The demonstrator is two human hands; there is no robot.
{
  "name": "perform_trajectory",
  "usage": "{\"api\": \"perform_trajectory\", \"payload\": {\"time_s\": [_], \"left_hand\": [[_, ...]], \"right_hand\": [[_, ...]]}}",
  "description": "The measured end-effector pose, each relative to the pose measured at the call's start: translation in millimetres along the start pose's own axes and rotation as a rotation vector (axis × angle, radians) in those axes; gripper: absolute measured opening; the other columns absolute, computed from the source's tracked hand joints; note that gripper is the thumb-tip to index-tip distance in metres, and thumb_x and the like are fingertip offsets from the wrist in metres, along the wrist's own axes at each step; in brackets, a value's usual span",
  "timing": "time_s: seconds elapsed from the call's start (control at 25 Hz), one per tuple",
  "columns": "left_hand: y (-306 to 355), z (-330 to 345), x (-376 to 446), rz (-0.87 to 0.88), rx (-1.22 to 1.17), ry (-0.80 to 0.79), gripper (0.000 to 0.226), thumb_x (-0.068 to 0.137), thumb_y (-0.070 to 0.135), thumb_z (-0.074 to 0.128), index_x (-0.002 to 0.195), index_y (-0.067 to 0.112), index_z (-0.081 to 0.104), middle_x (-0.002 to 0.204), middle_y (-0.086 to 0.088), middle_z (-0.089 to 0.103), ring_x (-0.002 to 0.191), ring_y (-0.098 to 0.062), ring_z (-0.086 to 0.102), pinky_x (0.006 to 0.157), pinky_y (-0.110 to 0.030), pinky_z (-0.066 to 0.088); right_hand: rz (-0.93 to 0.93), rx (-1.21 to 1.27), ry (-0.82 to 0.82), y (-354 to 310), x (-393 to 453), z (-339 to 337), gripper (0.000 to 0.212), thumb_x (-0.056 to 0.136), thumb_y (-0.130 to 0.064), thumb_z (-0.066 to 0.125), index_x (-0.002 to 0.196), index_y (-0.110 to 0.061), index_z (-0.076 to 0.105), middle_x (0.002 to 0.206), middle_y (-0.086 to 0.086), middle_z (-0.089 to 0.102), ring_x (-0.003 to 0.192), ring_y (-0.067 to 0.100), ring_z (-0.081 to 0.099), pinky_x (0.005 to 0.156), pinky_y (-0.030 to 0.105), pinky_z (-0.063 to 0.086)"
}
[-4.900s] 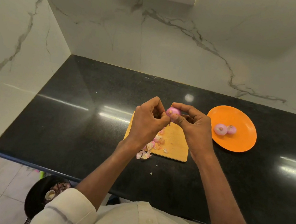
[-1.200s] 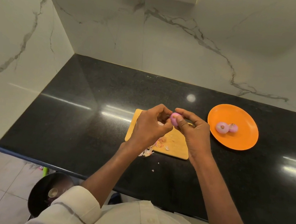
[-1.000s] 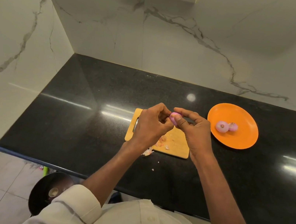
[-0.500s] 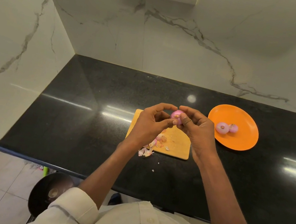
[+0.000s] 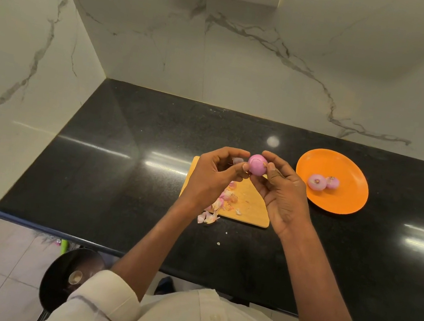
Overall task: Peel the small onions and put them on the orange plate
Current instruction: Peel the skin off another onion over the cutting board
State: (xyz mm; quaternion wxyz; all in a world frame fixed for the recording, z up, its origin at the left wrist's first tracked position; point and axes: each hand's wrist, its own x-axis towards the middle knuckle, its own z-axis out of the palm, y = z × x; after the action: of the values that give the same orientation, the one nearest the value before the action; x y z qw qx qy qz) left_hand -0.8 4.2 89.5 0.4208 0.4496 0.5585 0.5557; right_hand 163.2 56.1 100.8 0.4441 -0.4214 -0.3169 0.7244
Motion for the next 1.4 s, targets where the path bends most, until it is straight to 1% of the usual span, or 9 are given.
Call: {"api": "perform_trajectory", "payload": {"time_s": [0.2,0.4,0.48,0.6,0.72,0.92,1.08,1.24,1.4], "left_hand": [[-2.2,0.7,-1.7,-0.070,-0.002,0.003,0.036,0.096,0.016,0.080,0.130,0.009,0.072,0.114,-0.012,0.077,0.101,-0.033,0.078,0.093,-0.052,0.065],[-1.8,-4.6,-0.8,-0.087,0.001,-0.026,0.030,0.096,0.014,0.080,0.124,0.008,0.073,0.107,-0.020,0.077,0.097,-0.037,0.078,0.091,-0.054,0.065],[0.2,-1.2,-0.7,-0.075,0.060,0.008,0.026,0.095,0.011,0.080,0.119,0.008,0.070,0.101,-0.020,0.075,0.089,-0.036,0.076,0.084,-0.047,0.067],[2.8,5.1,-2.0,-0.050,0.119,0.081,0.023,0.093,0.013,0.080,0.112,0.009,0.068,0.093,-0.017,0.072,0.074,-0.016,0.066,0.069,-0.028,0.059],[1.6,5.7,-1.1,-0.055,0.140,0.100,0.026,0.091,0.021,0.085,0.108,0.012,0.068,0.091,-0.012,0.071,0.074,-0.011,0.062,0.068,-0.027,0.057],[-3.2,5.9,-0.1,-0.019,0.247,0.093,0.024,0.092,0.024,0.084,0.106,0.015,0.067,0.089,-0.006,0.071,0.072,-0.020,0.065,0.064,-0.030,0.058],[-6.3,1.4,4.2,-0.020,0.273,0.148,0.005,0.098,0.010,0.071,0.098,0.012,0.067,0.078,-0.001,0.065,0.064,-0.003,0.057,0.058,-0.019,0.050],[-10.6,-6.7,6.3,-0.158,0.008,0.065,0.016,0.105,0.005,0.056,0.116,0.003,0.068,0.101,-0.024,0.071,0.077,-0.019,0.066,0.069,-0.032,0.057],[-11.2,-7.7,4.2,-0.193,-0.182,-0.054,0.030,0.105,0.021,0.068,0.132,0.007,0.068,0.118,-0.026,0.072,0.092,-0.028,0.069,0.081,-0.036,0.060]], "right_hand": [[0.017,-0.007,-0.050,-1.5,-6.4,4.5,0.035,0.096,-0.003,0.069,0.131,-0.006,0.069,0.123,0.014,0.076,0.115,0.028,0.075,0.092,0.035,0.064],[-0.028,-0.158,-0.046,-3.7,-6.9,2.4,0.033,0.091,-0.004,0.074,0.123,-0.011,0.074,0.120,0.008,0.079,0.117,0.025,0.074,0.092,0.035,0.064],[-0.050,-0.221,-0.054,-3.9,-7.1,5.5,0.031,0.091,-0.004,0.075,0.120,-0.014,0.076,0.118,0.006,0.079,0.116,0.023,0.074,0.092,0.035,0.063],[-0.059,-0.241,-0.057,-3.5,-6.5,11.1,0.029,0.093,-0.005,0.073,0.120,-0.016,0.076,0.113,0.003,0.081,0.113,0.021,0.076,0.093,0.036,0.064],[-0.043,-0.262,-0.043,-1.7,-4.8,12.0,0.029,0.094,-0.005,0.072,0.121,-0.015,0.076,0.112,0.001,0.081,0.112,0.021,0.076,0.093,0.038,0.063],[-0.034,-0.299,-0.048,-2.9,-5.2,12.1,0.028,0.096,-0.003,0.071,0.120,-0.015,0.076,0.108,0.002,0.082,0.109,0.020,0.077,0.092,0.037,0.063],[-0.002,-0.292,-0.057,-0.8,-2.4,12.9,0.025,0.101,-0.005,0.065,0.121,-0.013,0.076,0.117,0.007,0.079,0.109,0.025,0.077,0.091,0.039,0.064],[0.064,-0.235,-0.070,1.5,-1.8,15.2,0.025,0.107,-0.010,0.056,0.124,-0.011,0.075,0.111,0.006,0.080,0.102,0.028,0.078,0.082,0.033,0.064],[0.050,-0.214,-0.021,-1.9,1.7,13.6,0.024,0.109,-0.012,0.055,0.123,-0.012,0.075,0.111,0.006,0.079,0.095,0.027,0.080,0.080,0.033,0.065]]}}
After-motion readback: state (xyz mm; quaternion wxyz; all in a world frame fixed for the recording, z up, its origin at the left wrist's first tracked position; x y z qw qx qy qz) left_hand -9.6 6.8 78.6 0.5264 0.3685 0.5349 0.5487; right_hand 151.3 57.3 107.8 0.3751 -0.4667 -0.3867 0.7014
